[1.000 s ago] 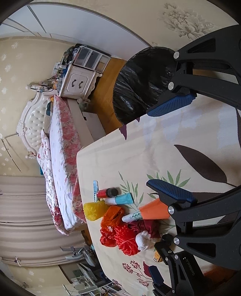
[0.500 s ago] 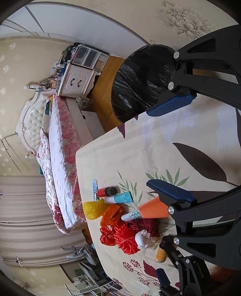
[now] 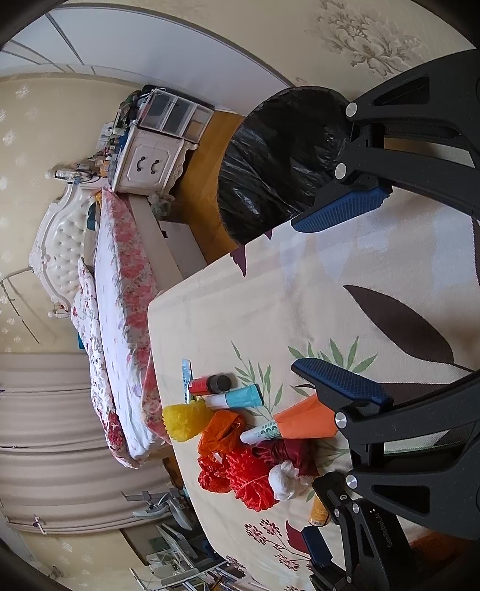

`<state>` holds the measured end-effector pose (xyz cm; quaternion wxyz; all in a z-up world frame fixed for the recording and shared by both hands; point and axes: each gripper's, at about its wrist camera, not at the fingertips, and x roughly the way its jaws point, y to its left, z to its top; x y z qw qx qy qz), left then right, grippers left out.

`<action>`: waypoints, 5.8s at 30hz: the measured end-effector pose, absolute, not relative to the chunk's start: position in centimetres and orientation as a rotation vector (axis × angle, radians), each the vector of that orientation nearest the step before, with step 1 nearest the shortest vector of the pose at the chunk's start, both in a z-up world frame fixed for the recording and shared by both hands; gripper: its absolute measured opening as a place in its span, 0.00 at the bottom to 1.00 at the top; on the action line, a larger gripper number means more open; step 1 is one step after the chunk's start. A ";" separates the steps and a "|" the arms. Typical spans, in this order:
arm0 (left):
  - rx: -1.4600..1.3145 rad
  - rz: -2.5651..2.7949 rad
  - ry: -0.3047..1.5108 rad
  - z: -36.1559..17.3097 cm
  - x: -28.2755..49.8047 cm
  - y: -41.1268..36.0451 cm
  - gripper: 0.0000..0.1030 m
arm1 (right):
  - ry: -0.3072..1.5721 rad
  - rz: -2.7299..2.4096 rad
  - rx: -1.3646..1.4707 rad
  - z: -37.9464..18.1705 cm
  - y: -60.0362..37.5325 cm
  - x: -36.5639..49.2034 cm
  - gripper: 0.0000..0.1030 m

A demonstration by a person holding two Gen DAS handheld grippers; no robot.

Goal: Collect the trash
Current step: 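Reach the left gripper to the amber yellow-labeled bottle and close on it, then grasp the orange cone-shaped paper with the right gripper while the left gripper lifts the bottle, then carry the bottle and orange paper in both grippers over the black trash bin, then open both grippers to drop the bottle and orange paper into the bin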

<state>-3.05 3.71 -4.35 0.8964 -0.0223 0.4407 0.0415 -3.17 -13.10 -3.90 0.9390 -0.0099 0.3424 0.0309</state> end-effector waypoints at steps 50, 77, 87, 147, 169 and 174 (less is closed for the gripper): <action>-0.074 0.127 0.917 -4.7 -4.3 9.2 0.24 | 0.735 0.112 -0.040 -4.8 -11.3 -2.4 0.67; -0.114 0.095 0.897 -4.7 -4.1 10.7 0.24 | 0.761 0.229 -0.094 -4.6 -6.8 -3.0 0.67; -0.118 0.088 0.881 -4.5 -4.4 10.9 0.24 | 0.817 0.251 -0.130 -6.2 -5.7 -1.9 0.50; 0.143 -0.369 0.706 -1.0 7.1 -15.5 0.24 | 0.659 -0.272 0.134 -4.0 -27.9 4.6 0.37; 0.194 -0.347 0.752 -3.3 9.4 -18.5 0.53 | 0.686 -0.314 0.193 -5.3 -30.5 5.8 0.41; 0.182 -0.332 0.749 -3.1 9.7 -18.1 0.64 | 0.678 -0.332 0.196 -5.3 -30.7 5.6 0.51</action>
